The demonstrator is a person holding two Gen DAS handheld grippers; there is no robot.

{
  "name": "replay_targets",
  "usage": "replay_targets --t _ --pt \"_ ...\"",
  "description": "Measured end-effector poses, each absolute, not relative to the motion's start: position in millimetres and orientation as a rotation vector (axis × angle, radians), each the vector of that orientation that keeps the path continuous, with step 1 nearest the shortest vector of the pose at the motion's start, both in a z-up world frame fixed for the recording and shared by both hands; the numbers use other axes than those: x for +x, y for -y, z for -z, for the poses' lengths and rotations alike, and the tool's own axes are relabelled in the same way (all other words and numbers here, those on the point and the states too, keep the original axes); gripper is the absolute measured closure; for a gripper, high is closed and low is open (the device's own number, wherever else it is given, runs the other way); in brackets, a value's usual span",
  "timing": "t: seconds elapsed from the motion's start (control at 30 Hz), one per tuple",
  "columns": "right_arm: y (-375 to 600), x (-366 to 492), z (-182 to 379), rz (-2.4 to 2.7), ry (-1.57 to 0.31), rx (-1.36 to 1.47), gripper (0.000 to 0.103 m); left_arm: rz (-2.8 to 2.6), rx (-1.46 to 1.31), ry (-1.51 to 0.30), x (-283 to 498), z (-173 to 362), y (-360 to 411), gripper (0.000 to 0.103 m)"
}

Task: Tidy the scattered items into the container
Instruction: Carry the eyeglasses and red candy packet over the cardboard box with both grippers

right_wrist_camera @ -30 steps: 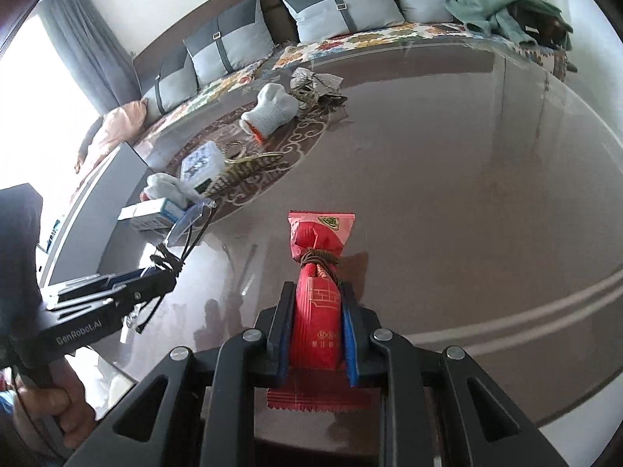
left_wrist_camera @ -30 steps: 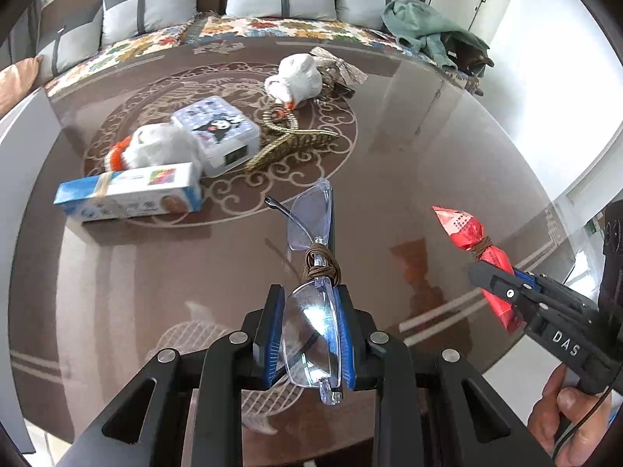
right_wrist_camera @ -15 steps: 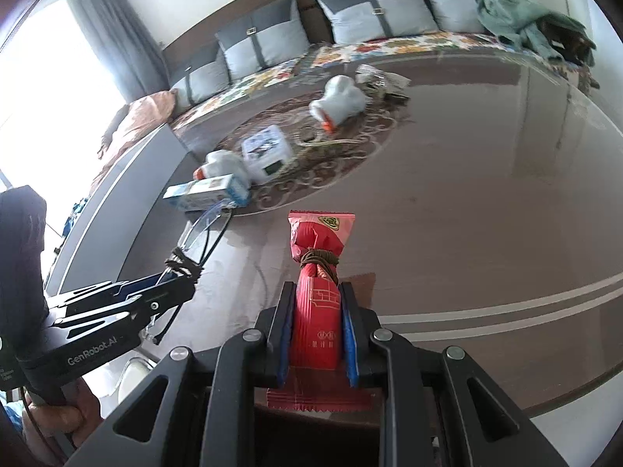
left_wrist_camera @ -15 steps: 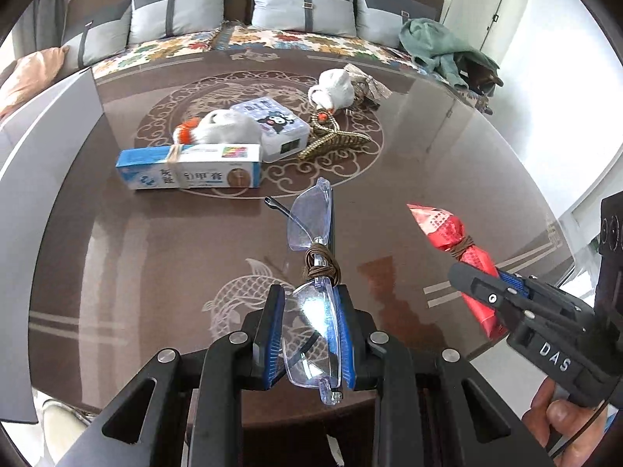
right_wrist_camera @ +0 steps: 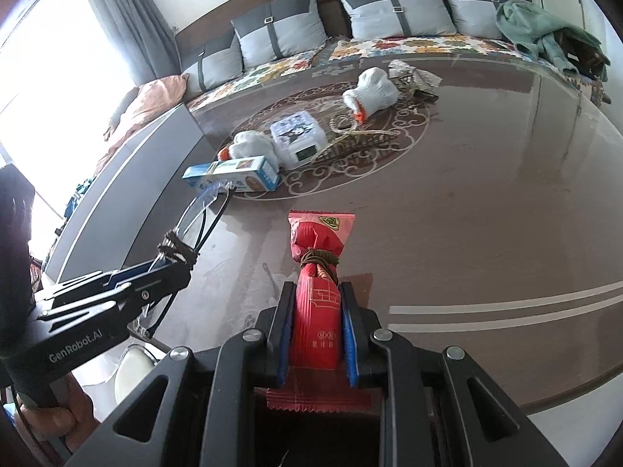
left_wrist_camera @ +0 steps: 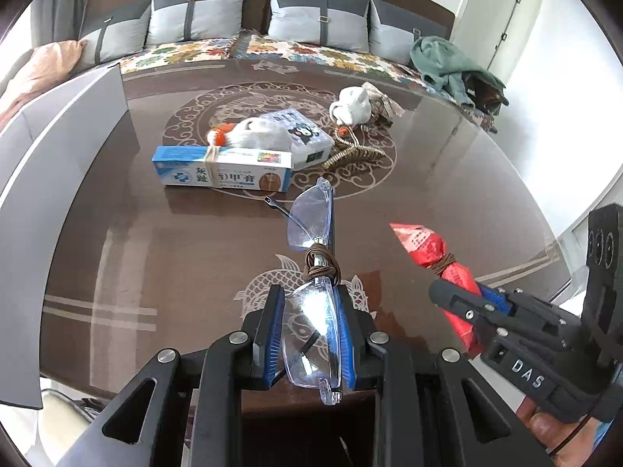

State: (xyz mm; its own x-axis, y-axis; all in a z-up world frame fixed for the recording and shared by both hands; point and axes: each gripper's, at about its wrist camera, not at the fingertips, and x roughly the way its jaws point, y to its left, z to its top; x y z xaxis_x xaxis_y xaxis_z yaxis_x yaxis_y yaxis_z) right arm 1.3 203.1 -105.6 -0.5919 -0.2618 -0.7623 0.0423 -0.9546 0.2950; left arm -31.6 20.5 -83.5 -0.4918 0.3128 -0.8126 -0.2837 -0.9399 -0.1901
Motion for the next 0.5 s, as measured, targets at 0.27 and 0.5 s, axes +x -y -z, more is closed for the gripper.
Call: replay_targets --t 0.27,0.5 --pt "-180.4 -2.2 86.3 2.618 0.328 1.284 0.081 -2.484 -1.317 0.180 -33.4 71.5 11.9 0.078" --pt "-152.8 -16.3 73.0 2.587 0.284 1.273 0.081 -2.511 -1.299 0.305 -36.1 61.9 44.2 0.078"
